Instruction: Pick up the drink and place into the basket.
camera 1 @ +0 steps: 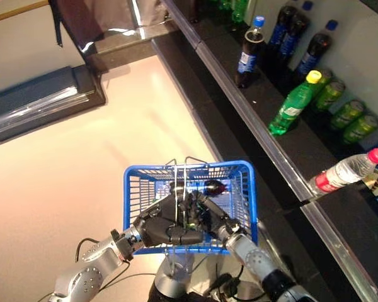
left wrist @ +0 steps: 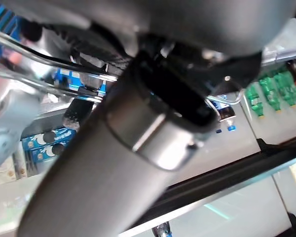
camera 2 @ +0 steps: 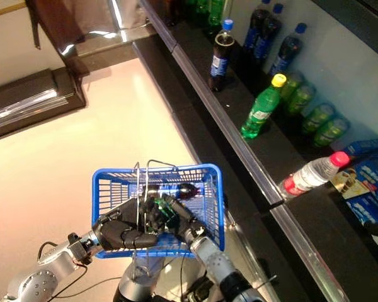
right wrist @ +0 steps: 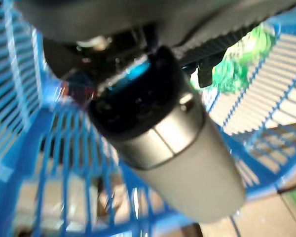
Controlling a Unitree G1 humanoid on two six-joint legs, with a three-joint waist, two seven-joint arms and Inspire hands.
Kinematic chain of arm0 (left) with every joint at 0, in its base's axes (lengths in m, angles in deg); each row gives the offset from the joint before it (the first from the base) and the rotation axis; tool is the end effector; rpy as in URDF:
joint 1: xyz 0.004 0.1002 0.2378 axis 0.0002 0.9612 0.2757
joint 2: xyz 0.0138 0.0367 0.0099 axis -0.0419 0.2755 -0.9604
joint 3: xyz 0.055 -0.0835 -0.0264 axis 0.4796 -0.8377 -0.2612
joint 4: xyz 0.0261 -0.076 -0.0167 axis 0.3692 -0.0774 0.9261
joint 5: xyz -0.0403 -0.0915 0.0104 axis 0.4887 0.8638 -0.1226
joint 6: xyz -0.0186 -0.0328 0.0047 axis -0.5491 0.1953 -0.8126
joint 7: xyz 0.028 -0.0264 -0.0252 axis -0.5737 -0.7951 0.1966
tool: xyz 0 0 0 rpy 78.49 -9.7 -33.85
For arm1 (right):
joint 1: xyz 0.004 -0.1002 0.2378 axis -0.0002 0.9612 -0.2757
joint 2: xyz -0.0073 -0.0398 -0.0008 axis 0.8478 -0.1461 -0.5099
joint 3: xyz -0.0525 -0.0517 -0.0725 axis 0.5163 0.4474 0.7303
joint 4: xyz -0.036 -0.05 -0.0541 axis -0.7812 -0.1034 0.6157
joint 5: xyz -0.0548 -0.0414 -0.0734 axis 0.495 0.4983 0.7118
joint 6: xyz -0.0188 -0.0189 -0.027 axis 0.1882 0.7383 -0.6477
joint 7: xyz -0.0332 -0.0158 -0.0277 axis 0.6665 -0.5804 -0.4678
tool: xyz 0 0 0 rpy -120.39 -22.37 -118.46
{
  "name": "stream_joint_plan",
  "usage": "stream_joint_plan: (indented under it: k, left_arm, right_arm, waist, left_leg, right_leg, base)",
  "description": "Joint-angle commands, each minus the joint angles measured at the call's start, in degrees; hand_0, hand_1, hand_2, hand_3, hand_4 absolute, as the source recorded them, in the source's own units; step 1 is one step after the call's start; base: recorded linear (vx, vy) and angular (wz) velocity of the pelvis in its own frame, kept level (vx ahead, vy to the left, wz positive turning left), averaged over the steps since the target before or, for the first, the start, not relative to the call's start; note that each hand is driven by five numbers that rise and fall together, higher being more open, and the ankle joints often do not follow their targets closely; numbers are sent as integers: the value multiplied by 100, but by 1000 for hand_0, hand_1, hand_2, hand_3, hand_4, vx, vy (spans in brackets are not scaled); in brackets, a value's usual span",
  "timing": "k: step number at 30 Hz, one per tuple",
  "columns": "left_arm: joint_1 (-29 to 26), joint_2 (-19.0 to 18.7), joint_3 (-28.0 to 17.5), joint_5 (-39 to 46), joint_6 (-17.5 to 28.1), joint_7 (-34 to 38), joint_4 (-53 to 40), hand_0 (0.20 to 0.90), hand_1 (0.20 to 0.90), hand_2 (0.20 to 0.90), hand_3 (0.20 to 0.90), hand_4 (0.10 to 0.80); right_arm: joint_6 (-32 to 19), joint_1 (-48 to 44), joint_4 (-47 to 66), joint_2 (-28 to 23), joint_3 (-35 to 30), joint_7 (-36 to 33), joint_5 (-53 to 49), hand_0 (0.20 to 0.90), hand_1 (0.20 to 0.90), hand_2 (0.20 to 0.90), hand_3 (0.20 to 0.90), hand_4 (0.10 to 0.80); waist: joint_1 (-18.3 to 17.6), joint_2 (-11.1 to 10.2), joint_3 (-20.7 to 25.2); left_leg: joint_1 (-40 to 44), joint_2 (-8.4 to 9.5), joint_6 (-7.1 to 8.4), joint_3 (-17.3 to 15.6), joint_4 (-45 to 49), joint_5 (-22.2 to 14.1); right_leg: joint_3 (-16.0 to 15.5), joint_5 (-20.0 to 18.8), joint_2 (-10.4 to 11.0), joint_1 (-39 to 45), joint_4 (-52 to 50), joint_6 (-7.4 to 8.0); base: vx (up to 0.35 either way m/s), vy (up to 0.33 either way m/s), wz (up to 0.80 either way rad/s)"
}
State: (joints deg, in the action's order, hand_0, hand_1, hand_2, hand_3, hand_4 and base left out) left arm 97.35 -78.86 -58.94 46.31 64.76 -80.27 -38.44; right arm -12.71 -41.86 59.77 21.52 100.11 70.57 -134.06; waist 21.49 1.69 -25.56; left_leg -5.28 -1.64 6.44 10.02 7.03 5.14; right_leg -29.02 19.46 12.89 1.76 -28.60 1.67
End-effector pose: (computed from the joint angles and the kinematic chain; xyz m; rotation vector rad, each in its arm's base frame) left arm 0.1639 0.2114 0.0496 -0.5972 0.2691 -0.8540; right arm 0.2054 -0.0975 -0.0188 1.1341 0.6072 0.1979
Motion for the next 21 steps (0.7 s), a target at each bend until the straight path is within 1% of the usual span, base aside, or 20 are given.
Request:
stream_joint_plan:
  k: [1,4,8,11,16,18,20,21]
  left_arm:
    - [-178,784,-214,994,1153,-1282,-1697,300,300,300,200,100]
    - [-81,825,-245,939,1236,-1227,-1609,300,300,300,200,100]
    - [13,934,-268,937,1327,-1035,-1481,300,300,300,200,100]
    - [65,969,-266,922,1433,-976,-1368,300,300,300,200,100]
    - [221,1083,-319,904,1643,-696,-1111,300,300,300,200,100]
    - [300,1106,-365,965,1802,-541,-846,300,300,300,200,100]
    - [315,1110,-377,948,1852,-515,-796,300,300,300,200,100]
    - [321,1131,-385,846,1999,-473,-651,300,300,300,200,100]
  right_arm:
    - [6,162,753,115,262,732,558,900,900,900,900,800]
    - [37,366,1398,-124,344,952,735,900,900,900,900,800]
    - [61,664,2305,-414,379,1019,862,900,900,900,900,800]
    - [73,807,2607,-535,326,1163,1005,900,900,900,900,800]
    - [266,1214,3341,-823,115,1493,1283,900,900,900,900,800]
    - [362,1415,3664,-994,21,1786,1386,900,900,900,900,800]
    - [382,1450,3713,-1019,4,1827,1415,900,900,900,900,800]
    - [427,1507,3802,-1067,-33,1913,1480,900,900,900,900,800]
  waist:
    - [-180,57,1051]
    - [-259,3,1044]
    - [-424,-61,1060]
    - [-512,-76,1053]
    - [-736,-105,1083]
    - [-853,-131,1126]
    - [-869,-135,1137]
    - [-919,-148,1162]
  left_leg:
    - [-49,-57,-274,-245,642,-287]
    - [-32,-108,-267,-302,633,-275]
    - [-19,-170,-269,-381,618,-250]
    - [-17,-208,-258,-439,645,-254]
    - [65,-285,-235,-576,644,-256]
    - [139,-318,-233,-661,605,-267]
    - [157,-325,-233,-679,589,-268]
    - [192,-336,-234,-718,559,-269]
  right_leg:
    - [388,-1497,-123,394,1406,149]
    - [428,-1492,-139,374,1398,157]
    - [524,-1480,-175,316,1369,160]
    - [572,-1456,-192,288,1325,151]
    - [716,-1435,-229,283,1305,152]
    - [797,-1437,-234,279,1329,169]
    - [815,-1440,-237,281,1338,173]
    - [853,-1445,-245,283,1361,181]
  base:
    - [-2,-20,-9]
    - [7,-30,-9]
    - [14,-19,-12]
    - [-2,-9,-6]
    - [10,-2,-15]
    - [-3,-8,-15]
    - [0,-6,-14]
    - [-7,-19,-7]
